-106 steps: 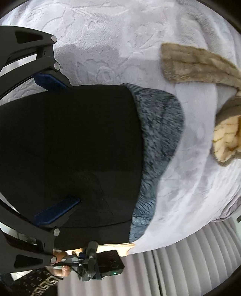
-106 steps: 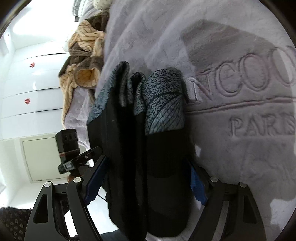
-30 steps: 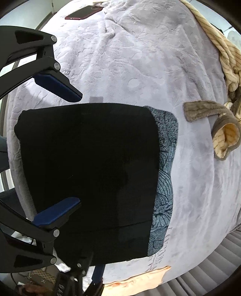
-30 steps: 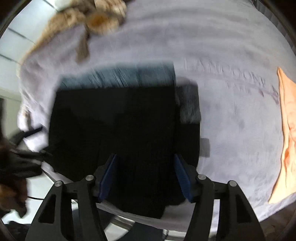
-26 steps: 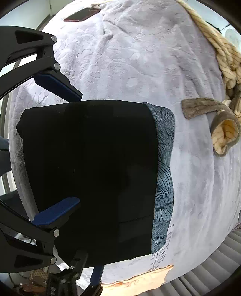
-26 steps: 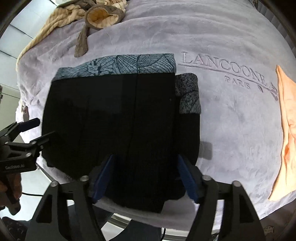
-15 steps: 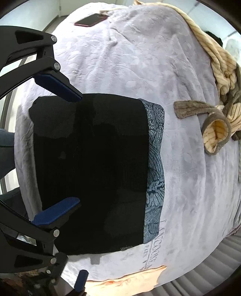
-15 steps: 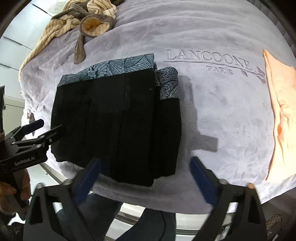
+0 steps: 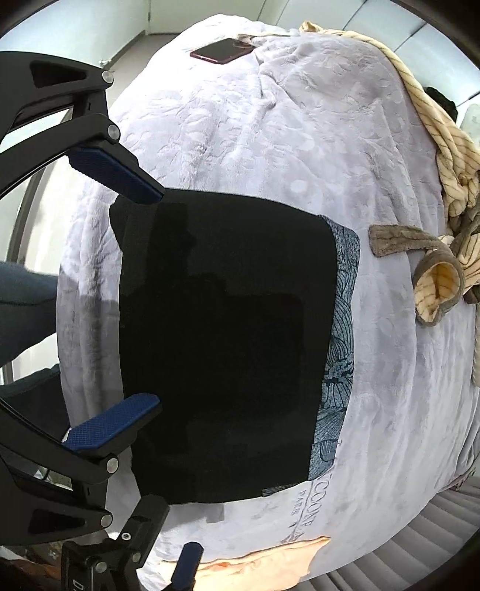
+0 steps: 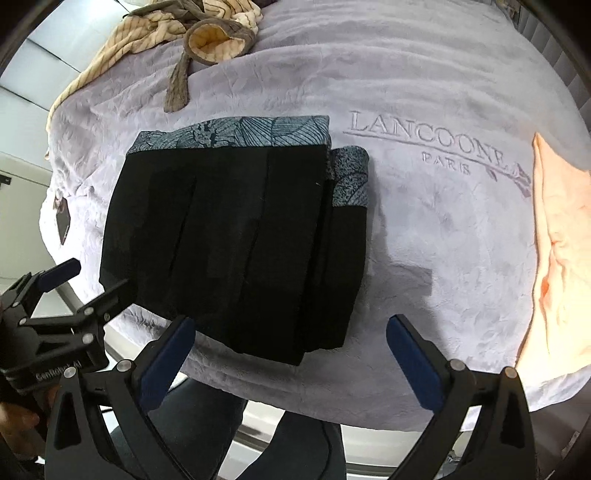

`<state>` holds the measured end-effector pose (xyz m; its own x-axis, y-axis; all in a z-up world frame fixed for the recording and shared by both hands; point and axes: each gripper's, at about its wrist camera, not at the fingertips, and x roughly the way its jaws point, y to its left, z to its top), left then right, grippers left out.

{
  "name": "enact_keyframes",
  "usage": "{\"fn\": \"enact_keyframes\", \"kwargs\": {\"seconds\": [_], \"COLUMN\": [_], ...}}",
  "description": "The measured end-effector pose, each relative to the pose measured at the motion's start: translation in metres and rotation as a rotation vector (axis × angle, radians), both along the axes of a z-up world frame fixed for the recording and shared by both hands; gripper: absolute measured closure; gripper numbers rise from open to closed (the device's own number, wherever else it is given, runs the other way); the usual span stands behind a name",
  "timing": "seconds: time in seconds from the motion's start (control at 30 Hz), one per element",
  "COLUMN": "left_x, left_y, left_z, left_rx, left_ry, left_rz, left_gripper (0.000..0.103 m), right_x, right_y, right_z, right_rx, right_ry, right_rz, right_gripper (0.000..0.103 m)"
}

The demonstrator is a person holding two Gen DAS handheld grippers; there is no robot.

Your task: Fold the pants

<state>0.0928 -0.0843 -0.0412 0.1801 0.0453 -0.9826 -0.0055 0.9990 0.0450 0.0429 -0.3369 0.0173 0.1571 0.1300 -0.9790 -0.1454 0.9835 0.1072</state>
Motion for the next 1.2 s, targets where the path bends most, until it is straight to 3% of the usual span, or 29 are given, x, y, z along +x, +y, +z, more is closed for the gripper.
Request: {"fn": "enact_keyframes", "kwargs": {"seconds": [0.47,1.2], "left_x": [-0.017,-0.029], "left_y": [0.046,0.048], "left_z": [-0.026,-0.012], "left_rx": [0.017,0.046], "left_ry": [0.009,-0.03], "left_rz": [-0.13,-0.201], "left_gripper": [0.0,0.0], "right_x": [-0.029,-0.046], "right_y": [0.055,0.066], "right_z": [-0.006,0.009], "right_rx": [-0.158,-0.251], "right_ry": [-0.047,-0.104], "right_rz": [-0.12,-0.195], "right_gripper": [0.0,0.0]}}
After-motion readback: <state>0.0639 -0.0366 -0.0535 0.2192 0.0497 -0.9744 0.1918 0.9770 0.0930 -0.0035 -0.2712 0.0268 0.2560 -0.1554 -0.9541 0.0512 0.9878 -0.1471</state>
